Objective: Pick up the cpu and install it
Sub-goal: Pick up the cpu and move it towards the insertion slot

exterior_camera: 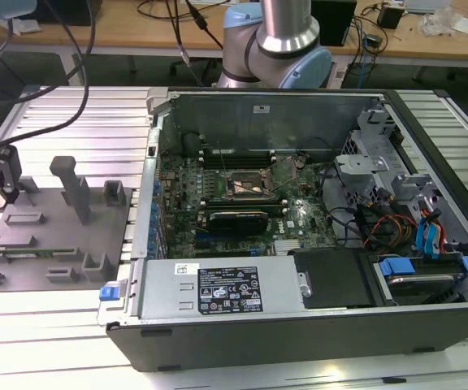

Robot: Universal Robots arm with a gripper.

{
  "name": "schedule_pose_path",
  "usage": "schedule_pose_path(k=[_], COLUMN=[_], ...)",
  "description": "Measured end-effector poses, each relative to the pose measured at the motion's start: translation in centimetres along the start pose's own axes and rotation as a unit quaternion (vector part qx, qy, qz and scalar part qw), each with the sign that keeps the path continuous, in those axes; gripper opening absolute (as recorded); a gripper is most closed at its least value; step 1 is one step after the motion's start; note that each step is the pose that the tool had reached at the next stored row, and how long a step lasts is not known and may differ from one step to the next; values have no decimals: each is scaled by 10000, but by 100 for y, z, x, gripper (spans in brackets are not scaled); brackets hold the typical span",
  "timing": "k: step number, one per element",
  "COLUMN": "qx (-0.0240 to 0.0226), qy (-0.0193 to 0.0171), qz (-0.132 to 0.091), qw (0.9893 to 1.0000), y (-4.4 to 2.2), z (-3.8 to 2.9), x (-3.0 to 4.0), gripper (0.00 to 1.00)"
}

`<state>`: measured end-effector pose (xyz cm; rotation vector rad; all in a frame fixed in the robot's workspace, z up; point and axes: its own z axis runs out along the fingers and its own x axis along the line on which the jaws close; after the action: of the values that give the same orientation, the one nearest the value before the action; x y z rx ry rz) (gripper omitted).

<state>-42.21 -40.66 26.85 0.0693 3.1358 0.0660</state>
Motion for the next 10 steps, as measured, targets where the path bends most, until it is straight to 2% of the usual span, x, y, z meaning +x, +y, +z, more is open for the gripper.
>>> schedule_pose_path(k=[5, 8, 10], qx=[0, 1, 1], qy=[-8, -14, -16], qz=[0, -1, -1], qw=[10000, 10000, 10000], y=[5, 10, 12], z=[-66, -148, -180], x=[0, 0, 0], gripper=[55, 55, 55])
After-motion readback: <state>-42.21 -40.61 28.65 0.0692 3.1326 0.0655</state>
